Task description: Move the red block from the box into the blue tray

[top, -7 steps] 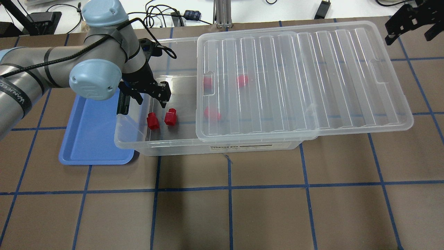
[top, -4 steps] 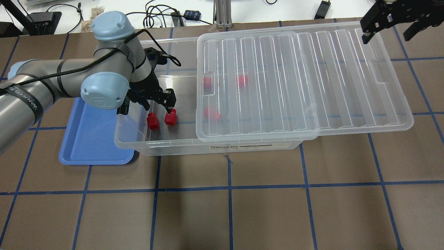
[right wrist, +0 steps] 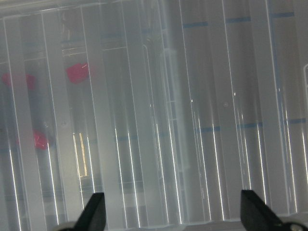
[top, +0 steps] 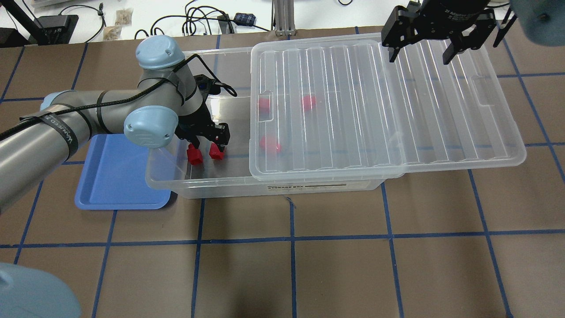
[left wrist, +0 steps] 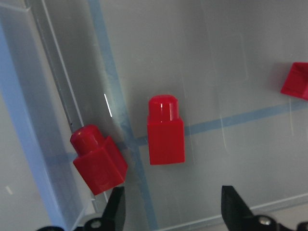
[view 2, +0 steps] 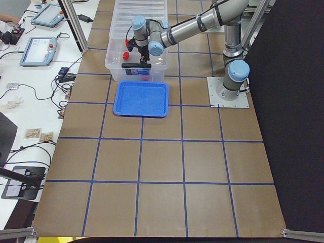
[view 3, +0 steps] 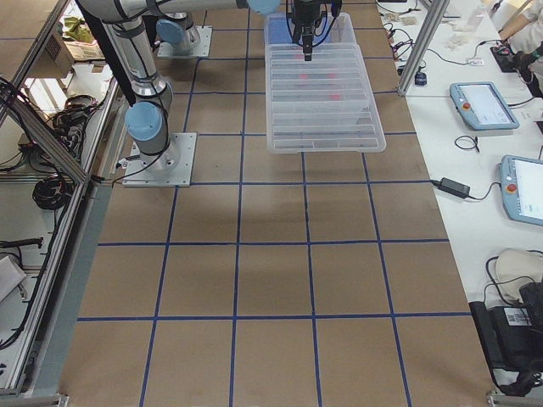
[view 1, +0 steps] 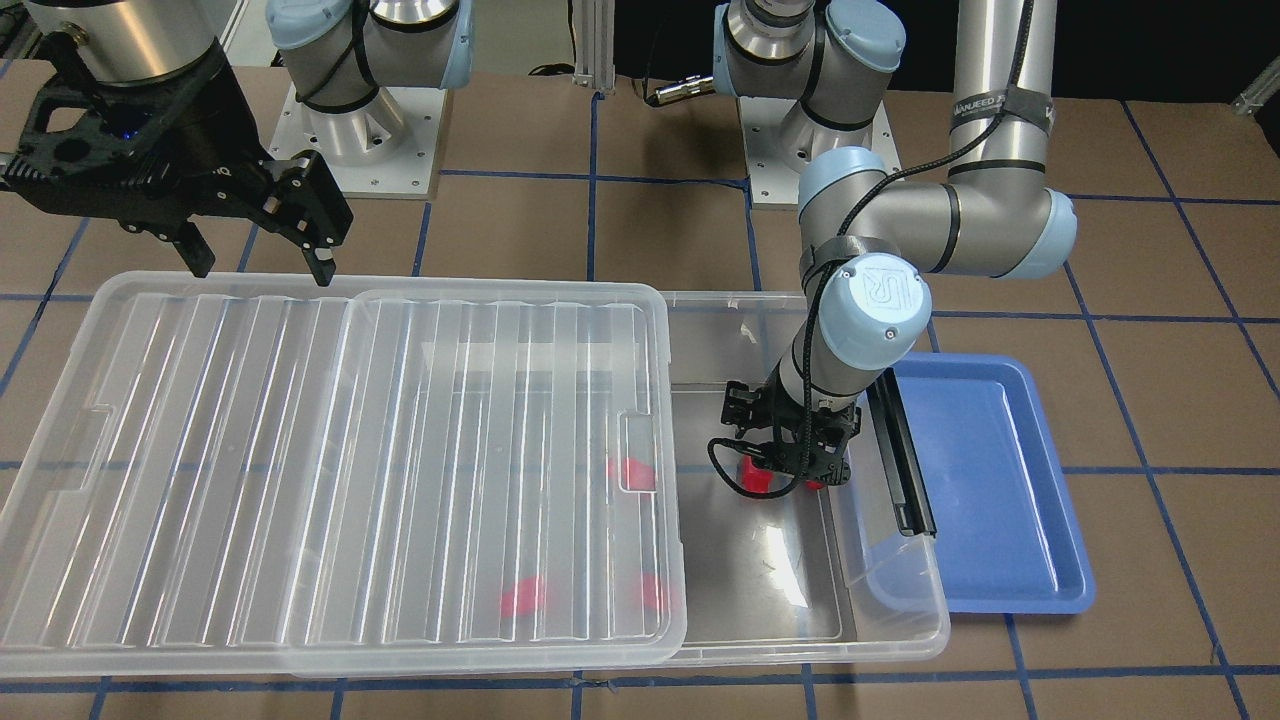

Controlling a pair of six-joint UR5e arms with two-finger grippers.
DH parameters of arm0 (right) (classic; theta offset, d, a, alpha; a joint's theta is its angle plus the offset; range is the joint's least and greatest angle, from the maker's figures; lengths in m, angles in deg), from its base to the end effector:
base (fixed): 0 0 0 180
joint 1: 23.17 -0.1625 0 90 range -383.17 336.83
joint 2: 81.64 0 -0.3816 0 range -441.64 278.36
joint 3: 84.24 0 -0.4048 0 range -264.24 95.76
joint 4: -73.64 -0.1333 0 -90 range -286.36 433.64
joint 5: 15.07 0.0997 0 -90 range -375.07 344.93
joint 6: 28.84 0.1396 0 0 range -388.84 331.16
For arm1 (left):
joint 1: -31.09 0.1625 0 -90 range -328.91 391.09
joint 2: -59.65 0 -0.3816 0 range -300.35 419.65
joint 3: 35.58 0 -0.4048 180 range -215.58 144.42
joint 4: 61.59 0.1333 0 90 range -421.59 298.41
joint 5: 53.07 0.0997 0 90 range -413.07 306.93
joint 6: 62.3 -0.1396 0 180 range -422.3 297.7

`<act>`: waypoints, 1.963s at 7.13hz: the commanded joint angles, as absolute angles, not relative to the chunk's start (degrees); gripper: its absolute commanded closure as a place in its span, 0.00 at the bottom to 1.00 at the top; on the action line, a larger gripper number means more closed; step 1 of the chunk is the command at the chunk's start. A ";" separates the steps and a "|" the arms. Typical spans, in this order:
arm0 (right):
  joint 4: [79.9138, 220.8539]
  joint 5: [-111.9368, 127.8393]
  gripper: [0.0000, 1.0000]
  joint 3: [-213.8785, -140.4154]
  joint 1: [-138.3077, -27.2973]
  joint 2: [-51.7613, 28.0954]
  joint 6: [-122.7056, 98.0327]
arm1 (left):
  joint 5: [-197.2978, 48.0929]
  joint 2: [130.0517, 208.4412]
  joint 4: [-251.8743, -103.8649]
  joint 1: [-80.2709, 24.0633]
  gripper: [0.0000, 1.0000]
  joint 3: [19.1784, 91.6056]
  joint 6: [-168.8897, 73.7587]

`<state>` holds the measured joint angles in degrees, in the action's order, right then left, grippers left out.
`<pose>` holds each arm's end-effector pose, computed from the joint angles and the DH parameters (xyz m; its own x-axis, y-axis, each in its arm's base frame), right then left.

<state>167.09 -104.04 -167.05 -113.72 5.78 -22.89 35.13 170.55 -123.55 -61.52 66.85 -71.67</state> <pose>0.1410 -0.5376 0.4520 -0.9954 0.0906 -0.0322 0.0942 0.9860 -0.1376 -0.1631 -0.5539 0.1484 -0.9779 0.2040 0.0459 0.2073 0.9745 0.0859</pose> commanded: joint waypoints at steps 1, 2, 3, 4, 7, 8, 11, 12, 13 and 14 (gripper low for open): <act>167.15 -104.98 0.00 -167.03 -113.96 5.72 -22.68 | 35.26 172.41 -121.71 -61.63 0.29 66.90 -71.96; 167.15 -104.90 0.00 -167.12 -113.96 5.72 -22.60 | 35.17 173.29 -120.75 -61.55 0.29 66.90 -71.88; 167.15 -104.90 0.00 -167.12 -113.96 5.64 -22.68 | 35.17 173.99 -120.57 -61.72 0.29 66.90 -71.96; 167.15 -104.90 0.00 -167.12 -113.96 5.63 -22.69 | 35.17 174.43 -120.56 -61.72 0.29 66.99 -72.05; 167.15 -104.98 0.00 -167.30 -113.96 5.55 -22.77 | 35.09 174.96 -120.65 -61.72 0.39 66.99 -71.87; 167.24 -104.98 0.00 -167.30 -113.96 5.55 -22.77 | 35.09 175.05 -120.74 -61.72 0.43 66.99 -71.96; 167.24 -104.98 0.00 -167.30 -113.96 5.55 -22.86 | 35.09 175.84 -120.57 -61.72 0.64 66.90 -71.87; 167.24 -104.98 0.00 -167.38 -113.96 5.55 -22.86 | 35.09 175.76 -120.39 -61.72 1.00 66.82 -71.62; 167.24 -104.98 0.00 -167.38 -113.96 5.55 -22.86 | 35.09 175.76 -120.30 -61.72 1.00 66.82 -71.53; 167.24 -104.90 0.00 -167.38 -113.96 5.55 -22.86 | 35.17 175.58 -120.39 -61.72 1.00 66.21 -71.70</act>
<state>167.24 -104.97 -167.37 -113.96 5.55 -22.86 35.10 175.72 -120.38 -61.72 66.66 -71.62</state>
